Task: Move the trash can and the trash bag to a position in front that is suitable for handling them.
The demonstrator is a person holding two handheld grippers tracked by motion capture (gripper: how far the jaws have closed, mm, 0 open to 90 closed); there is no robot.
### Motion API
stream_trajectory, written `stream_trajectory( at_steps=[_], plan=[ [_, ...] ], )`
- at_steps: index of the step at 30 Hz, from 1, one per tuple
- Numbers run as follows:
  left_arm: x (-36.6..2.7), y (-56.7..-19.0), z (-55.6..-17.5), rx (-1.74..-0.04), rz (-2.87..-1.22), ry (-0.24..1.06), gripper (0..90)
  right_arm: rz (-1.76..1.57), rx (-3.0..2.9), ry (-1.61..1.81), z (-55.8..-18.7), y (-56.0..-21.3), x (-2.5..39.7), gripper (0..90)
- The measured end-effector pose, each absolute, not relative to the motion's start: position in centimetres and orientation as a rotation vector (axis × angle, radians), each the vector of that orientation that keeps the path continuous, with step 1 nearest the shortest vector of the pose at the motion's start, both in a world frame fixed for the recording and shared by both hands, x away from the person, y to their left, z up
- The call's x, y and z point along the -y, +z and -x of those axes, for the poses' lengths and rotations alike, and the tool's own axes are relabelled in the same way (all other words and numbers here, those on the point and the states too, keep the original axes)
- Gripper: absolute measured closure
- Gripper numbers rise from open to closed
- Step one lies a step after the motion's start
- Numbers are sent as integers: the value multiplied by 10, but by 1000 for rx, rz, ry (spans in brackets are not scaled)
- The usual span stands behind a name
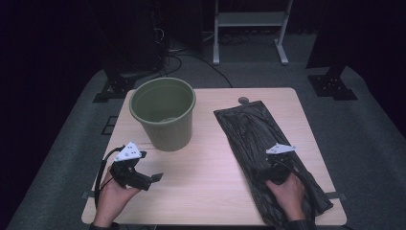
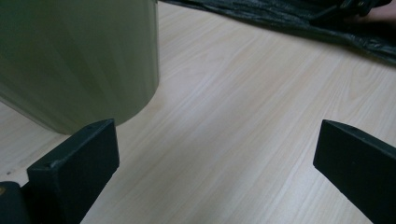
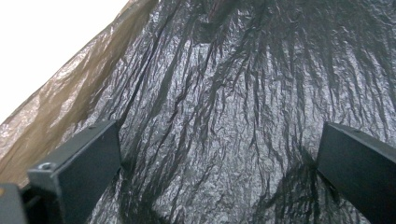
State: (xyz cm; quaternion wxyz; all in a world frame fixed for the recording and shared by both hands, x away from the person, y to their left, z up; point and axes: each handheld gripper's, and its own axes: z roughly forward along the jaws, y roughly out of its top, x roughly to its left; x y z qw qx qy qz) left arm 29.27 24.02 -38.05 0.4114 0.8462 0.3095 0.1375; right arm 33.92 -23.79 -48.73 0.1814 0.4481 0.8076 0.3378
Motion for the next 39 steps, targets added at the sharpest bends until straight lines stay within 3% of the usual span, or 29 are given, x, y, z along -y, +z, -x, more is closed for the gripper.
stream_trajectory(
  at_steps=[27, 39],
  plan=[
    [-244, -290, -335, -762, -2095, 400, 0, -1262, -2283, 955, -339, -487, 238, 0],
    [-245, -271, -371, -769, -2106, 416, 0, -1262, -2284, 955, -340, -487, 238, 0]
  ],
)
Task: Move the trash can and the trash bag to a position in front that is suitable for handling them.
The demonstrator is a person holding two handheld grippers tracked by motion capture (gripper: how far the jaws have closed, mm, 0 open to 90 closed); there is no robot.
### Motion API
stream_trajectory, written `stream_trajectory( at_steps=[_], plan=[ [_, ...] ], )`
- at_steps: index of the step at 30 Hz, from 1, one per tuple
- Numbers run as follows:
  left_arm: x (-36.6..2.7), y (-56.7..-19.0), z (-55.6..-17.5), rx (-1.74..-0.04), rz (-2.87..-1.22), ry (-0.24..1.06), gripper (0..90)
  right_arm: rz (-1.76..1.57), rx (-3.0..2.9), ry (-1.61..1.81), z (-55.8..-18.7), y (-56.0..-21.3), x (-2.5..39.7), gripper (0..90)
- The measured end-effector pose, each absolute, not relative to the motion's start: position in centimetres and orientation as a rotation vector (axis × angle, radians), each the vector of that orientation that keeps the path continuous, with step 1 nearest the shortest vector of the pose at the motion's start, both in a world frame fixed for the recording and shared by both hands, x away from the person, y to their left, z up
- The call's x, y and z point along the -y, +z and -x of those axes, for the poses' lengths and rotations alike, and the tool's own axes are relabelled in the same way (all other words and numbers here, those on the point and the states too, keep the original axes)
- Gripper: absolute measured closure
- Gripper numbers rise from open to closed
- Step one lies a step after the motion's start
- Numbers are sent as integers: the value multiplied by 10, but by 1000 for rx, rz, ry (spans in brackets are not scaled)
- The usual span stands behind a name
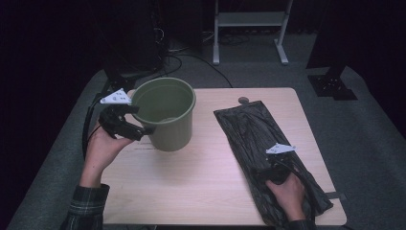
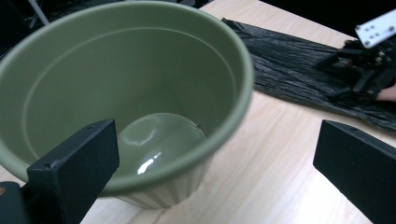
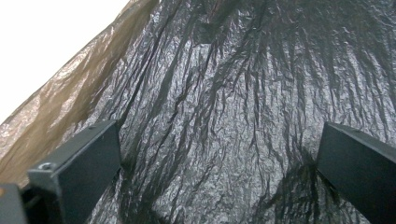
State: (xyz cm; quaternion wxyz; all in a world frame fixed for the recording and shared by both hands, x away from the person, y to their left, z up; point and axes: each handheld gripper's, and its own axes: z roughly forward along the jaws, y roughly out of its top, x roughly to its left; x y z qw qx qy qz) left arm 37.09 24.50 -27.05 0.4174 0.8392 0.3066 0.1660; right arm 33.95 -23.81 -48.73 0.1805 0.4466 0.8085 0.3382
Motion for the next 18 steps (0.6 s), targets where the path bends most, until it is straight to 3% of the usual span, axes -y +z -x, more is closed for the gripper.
stream_trajectory(
  at_steps=[18],
  plan=[
    [-267, -270, -424, -823, -2100, 493, 0, -1261, -2285, 955, -340, -487, 238, 0]
  ],
)
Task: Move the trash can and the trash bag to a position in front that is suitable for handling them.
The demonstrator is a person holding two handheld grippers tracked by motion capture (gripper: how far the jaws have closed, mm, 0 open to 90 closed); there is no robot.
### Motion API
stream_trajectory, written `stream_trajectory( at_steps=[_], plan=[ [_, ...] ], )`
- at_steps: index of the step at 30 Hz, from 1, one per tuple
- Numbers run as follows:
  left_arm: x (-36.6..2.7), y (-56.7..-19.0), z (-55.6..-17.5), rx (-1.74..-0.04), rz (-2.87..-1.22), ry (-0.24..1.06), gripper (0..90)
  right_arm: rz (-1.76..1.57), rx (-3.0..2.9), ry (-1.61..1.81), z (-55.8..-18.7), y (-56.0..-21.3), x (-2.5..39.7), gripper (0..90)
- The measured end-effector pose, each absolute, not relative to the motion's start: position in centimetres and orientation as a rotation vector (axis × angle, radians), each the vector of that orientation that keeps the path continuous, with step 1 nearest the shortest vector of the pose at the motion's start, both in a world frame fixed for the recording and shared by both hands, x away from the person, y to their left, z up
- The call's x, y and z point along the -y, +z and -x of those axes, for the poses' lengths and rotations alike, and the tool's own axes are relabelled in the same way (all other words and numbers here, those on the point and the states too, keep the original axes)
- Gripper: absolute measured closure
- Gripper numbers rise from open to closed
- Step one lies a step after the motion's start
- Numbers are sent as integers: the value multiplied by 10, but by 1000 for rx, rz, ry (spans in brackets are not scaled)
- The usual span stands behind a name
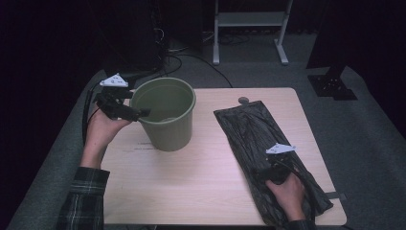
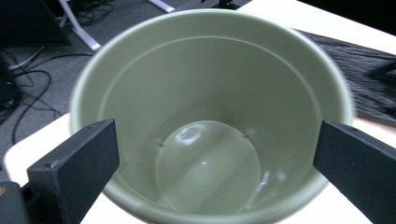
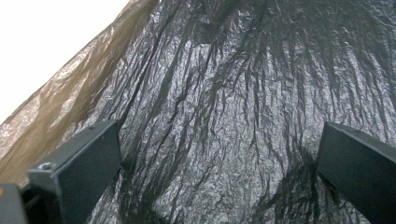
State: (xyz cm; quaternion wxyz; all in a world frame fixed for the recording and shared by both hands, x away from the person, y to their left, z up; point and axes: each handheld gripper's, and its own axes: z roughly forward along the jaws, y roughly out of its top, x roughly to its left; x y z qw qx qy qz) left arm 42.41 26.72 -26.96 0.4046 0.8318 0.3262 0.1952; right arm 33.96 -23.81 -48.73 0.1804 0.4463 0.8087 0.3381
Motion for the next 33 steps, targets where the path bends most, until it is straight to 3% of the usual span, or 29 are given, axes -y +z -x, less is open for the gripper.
stream_trajectory(
  at_steps=[14, 33],
  plan=[
    [-288, -289, -456, -929, -2124, 477, 0, -1260, -2284, 956, -340, -487, 238, 0],
    [-285, -312, -462, -938, -2150, 411, 0, -1261, -2285, 956, -340, -487, 238, 0]
  ],
)
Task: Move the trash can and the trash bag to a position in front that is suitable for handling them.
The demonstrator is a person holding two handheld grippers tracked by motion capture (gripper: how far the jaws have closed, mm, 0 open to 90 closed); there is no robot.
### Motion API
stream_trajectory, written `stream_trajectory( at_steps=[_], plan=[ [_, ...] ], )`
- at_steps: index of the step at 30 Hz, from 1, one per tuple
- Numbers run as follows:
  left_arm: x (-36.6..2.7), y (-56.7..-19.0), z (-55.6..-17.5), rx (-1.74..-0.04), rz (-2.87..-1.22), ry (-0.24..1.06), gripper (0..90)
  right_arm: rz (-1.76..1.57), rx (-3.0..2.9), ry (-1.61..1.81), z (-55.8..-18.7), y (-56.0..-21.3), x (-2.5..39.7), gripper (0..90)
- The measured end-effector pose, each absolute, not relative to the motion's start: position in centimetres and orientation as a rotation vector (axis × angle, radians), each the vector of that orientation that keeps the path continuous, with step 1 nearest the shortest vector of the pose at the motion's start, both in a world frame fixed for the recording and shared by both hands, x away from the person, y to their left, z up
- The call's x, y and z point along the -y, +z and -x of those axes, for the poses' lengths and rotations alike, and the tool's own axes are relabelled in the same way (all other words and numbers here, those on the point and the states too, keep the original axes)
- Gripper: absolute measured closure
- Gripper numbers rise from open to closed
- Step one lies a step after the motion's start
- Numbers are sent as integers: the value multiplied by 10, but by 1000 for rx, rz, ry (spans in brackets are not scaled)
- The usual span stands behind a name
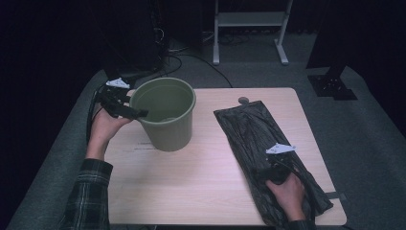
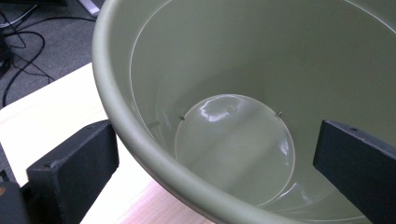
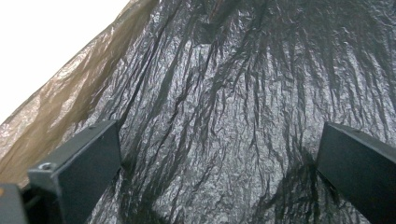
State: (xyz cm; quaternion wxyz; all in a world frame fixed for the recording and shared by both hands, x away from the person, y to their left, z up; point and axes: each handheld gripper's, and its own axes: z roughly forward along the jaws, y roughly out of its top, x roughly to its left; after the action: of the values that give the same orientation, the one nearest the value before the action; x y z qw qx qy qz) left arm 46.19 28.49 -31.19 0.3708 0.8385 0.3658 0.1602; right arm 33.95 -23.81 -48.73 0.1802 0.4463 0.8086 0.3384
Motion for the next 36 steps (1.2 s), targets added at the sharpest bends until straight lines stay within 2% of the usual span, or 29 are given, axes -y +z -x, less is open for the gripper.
stream_trajectory(
  at_steps=[36],
  plan=[
    [-238, -317, -418, -792, -2160, 289, 0, -1260, -2285, 956, -339, -487, 238, 0]
  ],
)
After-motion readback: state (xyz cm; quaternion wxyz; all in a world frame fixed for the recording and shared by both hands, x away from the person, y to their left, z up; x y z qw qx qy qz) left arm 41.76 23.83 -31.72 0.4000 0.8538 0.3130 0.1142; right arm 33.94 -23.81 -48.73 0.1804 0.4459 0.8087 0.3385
